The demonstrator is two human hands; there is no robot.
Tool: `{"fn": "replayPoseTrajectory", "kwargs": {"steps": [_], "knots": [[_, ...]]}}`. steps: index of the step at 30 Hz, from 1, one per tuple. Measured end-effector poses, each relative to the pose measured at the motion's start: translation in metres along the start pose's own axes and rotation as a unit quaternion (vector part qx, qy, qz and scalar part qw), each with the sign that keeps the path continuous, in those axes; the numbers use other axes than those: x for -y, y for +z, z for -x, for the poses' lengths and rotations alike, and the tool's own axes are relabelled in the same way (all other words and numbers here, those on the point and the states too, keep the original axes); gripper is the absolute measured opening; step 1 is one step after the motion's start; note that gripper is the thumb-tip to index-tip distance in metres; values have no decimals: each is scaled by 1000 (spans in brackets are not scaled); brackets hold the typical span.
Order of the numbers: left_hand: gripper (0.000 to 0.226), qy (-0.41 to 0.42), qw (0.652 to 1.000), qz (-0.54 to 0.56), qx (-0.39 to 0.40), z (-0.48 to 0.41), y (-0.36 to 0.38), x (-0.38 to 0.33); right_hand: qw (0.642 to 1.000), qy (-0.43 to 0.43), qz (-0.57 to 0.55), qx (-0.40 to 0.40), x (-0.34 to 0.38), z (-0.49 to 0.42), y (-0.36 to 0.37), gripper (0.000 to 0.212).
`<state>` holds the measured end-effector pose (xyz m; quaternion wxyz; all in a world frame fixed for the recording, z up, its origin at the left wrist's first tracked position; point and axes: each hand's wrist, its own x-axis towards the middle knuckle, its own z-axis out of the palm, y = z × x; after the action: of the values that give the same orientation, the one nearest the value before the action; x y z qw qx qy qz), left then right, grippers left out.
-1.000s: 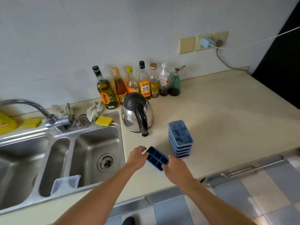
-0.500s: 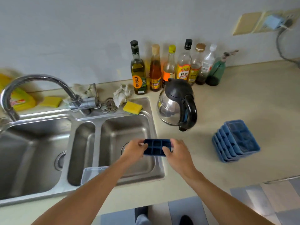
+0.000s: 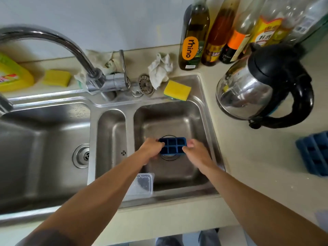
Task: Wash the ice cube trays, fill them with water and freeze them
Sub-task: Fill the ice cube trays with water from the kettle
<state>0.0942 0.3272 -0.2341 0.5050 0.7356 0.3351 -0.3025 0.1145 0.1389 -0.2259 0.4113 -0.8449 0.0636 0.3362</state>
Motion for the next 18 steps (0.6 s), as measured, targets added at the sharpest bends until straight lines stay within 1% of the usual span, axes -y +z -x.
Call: {"fn": "replayPoseTrajectory", "kwargs": {"steps": [2,5,9,11,14,16,18], "knots": [[24,-14,1000,-1,0,-13,2,2,1000,16,-13,4,-7,-10,7,15],[28,-45,999,-3,1,-27,4,6,998,29,-42,30,-14,-23,18,20],[30,-76,997,-4,3,-40,9,11,996,39,-71,31,-19,-38,24,35],[29,-71,997,-11,-3,-42,12,13,997,39,-64,35,-22,-41,23,37],[22,-46,998,-18,-28,-34,13,10,996,39,-64,36,-20,-34,14,25],[17,-24,997,8,-72,-26,12,5,998,14,-53,22,-16,-23,1,40],[22,-4,993,37,-108,-15,12,-2,998,-30,-63,-5,-10,-5,-19,42]]}}
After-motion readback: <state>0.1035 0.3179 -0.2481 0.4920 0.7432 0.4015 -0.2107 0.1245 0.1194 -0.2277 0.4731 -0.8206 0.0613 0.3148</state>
